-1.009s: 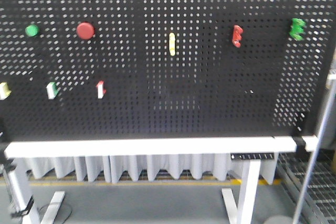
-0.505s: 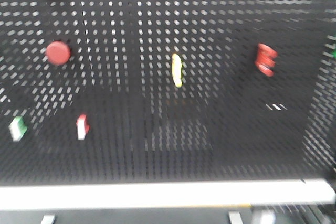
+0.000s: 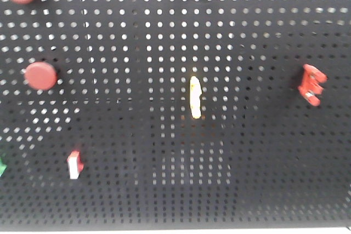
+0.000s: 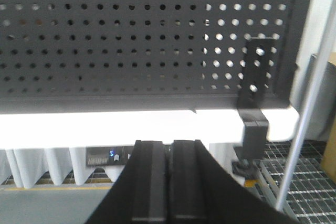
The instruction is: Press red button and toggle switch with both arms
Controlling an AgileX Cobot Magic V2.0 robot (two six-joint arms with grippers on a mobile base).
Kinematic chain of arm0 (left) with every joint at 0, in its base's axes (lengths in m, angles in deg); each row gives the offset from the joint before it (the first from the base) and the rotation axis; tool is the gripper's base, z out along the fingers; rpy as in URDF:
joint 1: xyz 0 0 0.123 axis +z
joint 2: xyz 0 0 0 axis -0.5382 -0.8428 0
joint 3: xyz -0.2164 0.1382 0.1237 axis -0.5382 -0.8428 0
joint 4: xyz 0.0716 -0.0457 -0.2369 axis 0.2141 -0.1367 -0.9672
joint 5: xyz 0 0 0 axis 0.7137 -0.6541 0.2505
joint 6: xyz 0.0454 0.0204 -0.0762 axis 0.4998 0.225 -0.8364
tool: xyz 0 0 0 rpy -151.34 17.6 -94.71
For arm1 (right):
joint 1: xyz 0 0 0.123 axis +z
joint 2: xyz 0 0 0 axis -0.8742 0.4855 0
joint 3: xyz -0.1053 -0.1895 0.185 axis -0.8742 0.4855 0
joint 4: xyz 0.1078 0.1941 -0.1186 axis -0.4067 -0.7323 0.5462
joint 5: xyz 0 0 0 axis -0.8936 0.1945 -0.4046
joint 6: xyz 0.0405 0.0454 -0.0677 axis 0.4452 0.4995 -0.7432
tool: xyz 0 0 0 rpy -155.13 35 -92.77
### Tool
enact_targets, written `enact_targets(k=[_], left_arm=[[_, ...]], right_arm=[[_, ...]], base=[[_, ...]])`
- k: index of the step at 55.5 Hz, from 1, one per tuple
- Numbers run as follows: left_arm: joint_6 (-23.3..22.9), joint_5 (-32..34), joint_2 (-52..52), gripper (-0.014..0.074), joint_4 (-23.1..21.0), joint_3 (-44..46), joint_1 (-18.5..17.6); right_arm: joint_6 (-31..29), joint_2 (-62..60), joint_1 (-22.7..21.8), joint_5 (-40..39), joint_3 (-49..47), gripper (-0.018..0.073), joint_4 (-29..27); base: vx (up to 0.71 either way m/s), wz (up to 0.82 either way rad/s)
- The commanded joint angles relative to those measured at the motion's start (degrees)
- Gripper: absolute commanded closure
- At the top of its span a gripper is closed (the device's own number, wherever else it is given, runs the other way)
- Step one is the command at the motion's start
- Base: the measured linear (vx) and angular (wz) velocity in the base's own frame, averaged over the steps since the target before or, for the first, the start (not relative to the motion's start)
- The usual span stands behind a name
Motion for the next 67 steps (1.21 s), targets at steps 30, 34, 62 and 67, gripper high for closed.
enact_targets(k=[30,34,62,67], left_arm=[[-0.6,4.6,0.7,0.0594,-0.1,-0.6,0.0],[-0.6,4.6,0.7,0.0594,-0.1,-0.6,0.0],[-8.1,20.2,0.7,0.0594,-3.7,7.0,0.1],[-8.0,15.6,0.0,0.0594,-3.5,15.2,0.1]], right_arm=[[-0.2,-0.7,-0.2,-4.5,0.1,0.0559,0.6],[-0.2,-0.7,-0.2,-4.9,0.1,0.0559,1.1],[4.5,-0.1,0.2,-24.5,-7.2,0.0559,-0.5],[4.5,2.6,0.5,-20.0,-16.6,0.0559,4.2]], base=[[0.04,0.01],[0.0,0.0],[0.0,0.0],[0.0,0.0]])
